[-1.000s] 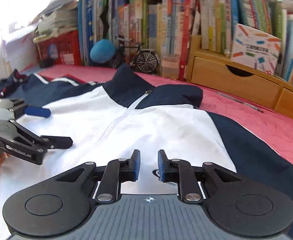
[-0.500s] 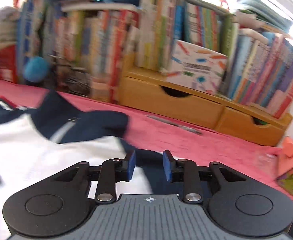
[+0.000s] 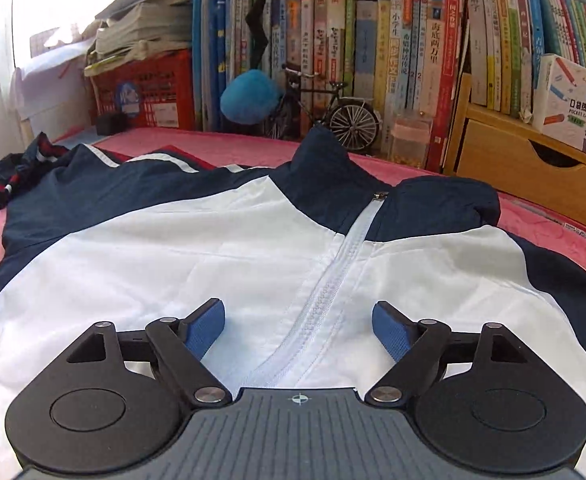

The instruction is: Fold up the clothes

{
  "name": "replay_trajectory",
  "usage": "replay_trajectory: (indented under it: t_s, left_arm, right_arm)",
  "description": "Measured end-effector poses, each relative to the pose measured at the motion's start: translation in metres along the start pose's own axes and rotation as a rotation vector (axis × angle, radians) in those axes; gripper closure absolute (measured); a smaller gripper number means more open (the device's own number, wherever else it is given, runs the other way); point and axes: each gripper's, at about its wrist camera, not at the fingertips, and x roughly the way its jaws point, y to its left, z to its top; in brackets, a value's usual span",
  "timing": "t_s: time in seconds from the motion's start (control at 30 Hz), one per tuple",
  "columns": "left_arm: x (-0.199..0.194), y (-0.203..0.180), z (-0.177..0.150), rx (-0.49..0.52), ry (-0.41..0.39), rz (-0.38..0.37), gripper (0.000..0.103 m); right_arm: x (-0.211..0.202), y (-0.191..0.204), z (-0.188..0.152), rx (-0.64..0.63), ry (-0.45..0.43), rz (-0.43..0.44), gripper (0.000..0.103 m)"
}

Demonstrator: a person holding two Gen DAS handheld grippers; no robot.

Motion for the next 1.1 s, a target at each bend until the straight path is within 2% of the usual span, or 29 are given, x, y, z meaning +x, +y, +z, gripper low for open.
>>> replay_trajectory:
  t_s: [0.03,0.07,0.1,0.2,0.27,0.3,0.33,0.37,0.43,0.53,0.57,0.63,0.73,0.77,0.83,0.9,0.97,1.0,1.03,1.1]
  left_arm:
    - [0.013,0.009,0.003,0.004,0.054,-0.026,0.000]
    - [0.015,0.011,0.010,0.011,0.023,-0.006,0.002]
    - [0.017,0.010,0.022,0.041,-0.005,0.098,0.013]
    - [0.018,0.013,0.057,0.158,-0.127,0.515,0.014]
    - [0.009,0.020,0.075,0.166,-0.225,0.770,0.015]
    - [0.000,0.023,0.080,0.152,-0.280,0.854,0.014]
    - [-0.011,0.028,0.083,0.123,-0.318,0.868,0.011]
    - [-0.022,0.034,0.083,0.081,-0.339,0.819,0.008]
    - [-0.041,0.044,0.073,0.011,-0.355,0.624,0.006]
    - [-0.047,0.048,0.048,-0.025,-0.301,0.369,0.004]
    - [-0.041,0.044,0.041,-0.027,-0.271,0.330,0.003]
    - [-0.020,0.044,0.029,-0.040,-0.199,0.318,0.002]
    - [0.023,0.054,0.026,-0.124,-0.084,0.398,0.003]
    - [0.038,0.062,0.027,-0.183,-0.048,0.412,0.003]
    - [0.056,0.078,0.030,-0.308,-0.042,0.410,0.001]
    - [0.060,0.092,0.032,-0.448,-0.087,0.385,0.003]
    - [0.067,0.105,0.035,-0.566,-0.103,0.311,0.025]
    - [0.063,0.106,0.036,-0.607,-0.137,0.322,0.069]
    - [0.058,0.104,0.040,-0.610,-0.157,0.331,0.101]
    - [0.045,0.096,0.046,-0.590,-0.217,0.366,0.102]
  right_arm:
    - [0.001,-0.002,-0.001,0.009,0.002,-0.003,0.017]
    - [0.001,-0.003,-0.001,0.013,0.003,-0.006,0.016]
    - [0.002,-0.004,-0.001,0.013,0.005,-0.009,0.014]
    - [0.004,-0.004,-0.002,0.016,0.008,-0.020,0.011]
    - [0.005,-0.005,-0.002,0.020,0.011,-0.025,0.008]
    - [0.006,-0.005,-0.001,0.024,0.012,-0.023,0.007]
    - [0.006,-0.005,-0.001,0.025,0.013,-0.024,0.007]
    - [0.006,-0.006,-0.001,0.026,0.013,-0.024,0.007]
    - [0.006,-0.006,-0.001,0.026,0.013,-0.024,0.007]
    - [0.006,-0.006,-0.001,0.027,0.014,-0.024,0.006]
    - [0.006,-0.006,-0.001,0.027,0.014,-0.024,0.006]
    - [0.006,-0.006,-0.001,0.027,0.014,-0.025,0.006]
    - [0.006,-0.006,-0.001,0.027,0.015,-0.025,0.006]
    - [0.006,-0.006,-0.001,0.027,0.016,-0.026,0.005]
    - [0.006,-0.006,-0.001,0.030,0.019,-0.023,0.003]
    - [0.006,-0.006,-0.001,0.030,0.020,-0.023,0.003]
    - [0.006,-0.007,-0.001,0.031,0.021,-0.024,0.002]
    - [0.006,-0.007,-0.001,0.031,0.021,-0.024,0.002]
    - [0.006,-0.007,-0.001,0.031,0.022,-0.023,0.002]
    - [0.006,-0.006,-0.001,0.030,0.023,-0.022,0.001]
